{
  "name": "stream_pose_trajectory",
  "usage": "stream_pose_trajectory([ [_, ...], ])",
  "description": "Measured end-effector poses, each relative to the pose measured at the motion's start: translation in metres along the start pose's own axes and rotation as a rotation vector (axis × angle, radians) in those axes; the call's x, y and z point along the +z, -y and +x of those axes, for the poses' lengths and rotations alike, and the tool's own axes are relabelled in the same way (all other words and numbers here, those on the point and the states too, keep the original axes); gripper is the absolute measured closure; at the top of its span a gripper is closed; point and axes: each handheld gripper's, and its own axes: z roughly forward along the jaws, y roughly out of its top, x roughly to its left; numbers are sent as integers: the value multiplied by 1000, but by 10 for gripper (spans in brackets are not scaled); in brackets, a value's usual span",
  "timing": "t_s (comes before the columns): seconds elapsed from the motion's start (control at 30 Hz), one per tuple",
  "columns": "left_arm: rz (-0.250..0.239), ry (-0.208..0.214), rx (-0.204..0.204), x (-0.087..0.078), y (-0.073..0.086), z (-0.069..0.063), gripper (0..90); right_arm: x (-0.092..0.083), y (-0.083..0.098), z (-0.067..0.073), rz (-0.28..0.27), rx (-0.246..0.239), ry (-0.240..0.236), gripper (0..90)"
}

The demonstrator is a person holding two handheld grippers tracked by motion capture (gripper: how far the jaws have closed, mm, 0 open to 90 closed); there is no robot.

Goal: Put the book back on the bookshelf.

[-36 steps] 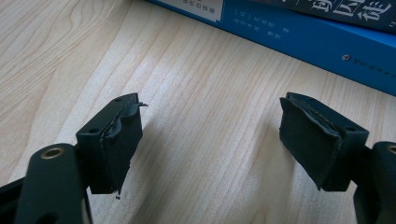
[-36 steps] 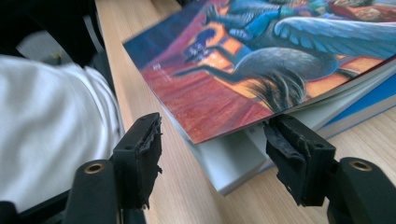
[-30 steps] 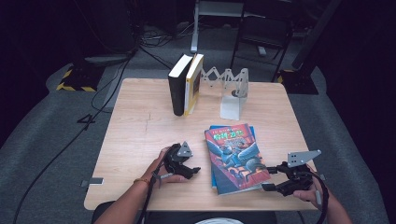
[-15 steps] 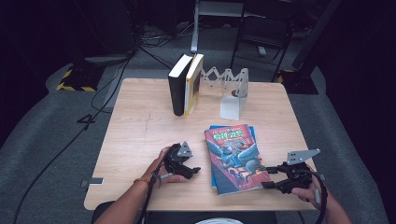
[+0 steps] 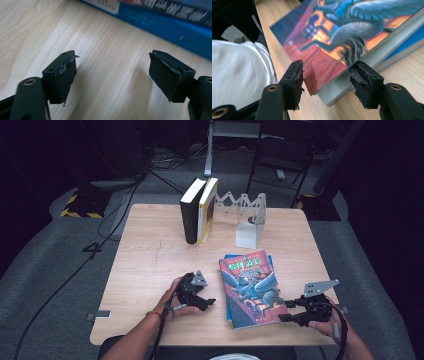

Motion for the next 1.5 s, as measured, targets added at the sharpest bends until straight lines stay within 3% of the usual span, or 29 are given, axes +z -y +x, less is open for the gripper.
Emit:
stream_pose_trajectory([
  [0.1,-40,6,-12,2,-11,4,240,-2,0,-8,-45,52,-67,414],
  [0.13,-47,-3,-7,3,-16,5,242,-1,0,-8,-37,53,-65,405],
  [0.23,-33,-52,15,10,-23,7,253,7,-3,-8,8,48,10,467],
  [0.4,-41,-68,8,17,-29,13,265,11,-6,-5,24,18,56,590],
  [0.43,-34,-75,6,18,-30,16,265,11,-6,-5,24,18,56,590],
  [0.57,-89,-41,-71,17,-29,28,271,11,-6,-4,12,-12,64,637],
  [0.67,-89,-66,-65,20,-30,33,272,11,-6,-4,7,-26,62,641],
  [0.73,-77,-61,-70,22,-29,35,283,11,-6,-4,4,-37,61,643],
  [0.83,-41,-74,-50,28,-28,35,296,11,-5,-3,-3,-48,64,644],
  [0.97,-43,-98,-25,33,-32,33,296,10,-5,-3,-7,-61,61,644],
  [1.13,-20,-108,-51,39,-37,36,289,10,-4,-3,-13,-73,59,648],
  [1.37,-28,-114,-75,40,-40,41,293,11,-4,-3,-24,-98,46,653],
  [1.5,-63,-86,-89,38,-39,43,419,14,-7,-2,-41,-120,54,654],
])
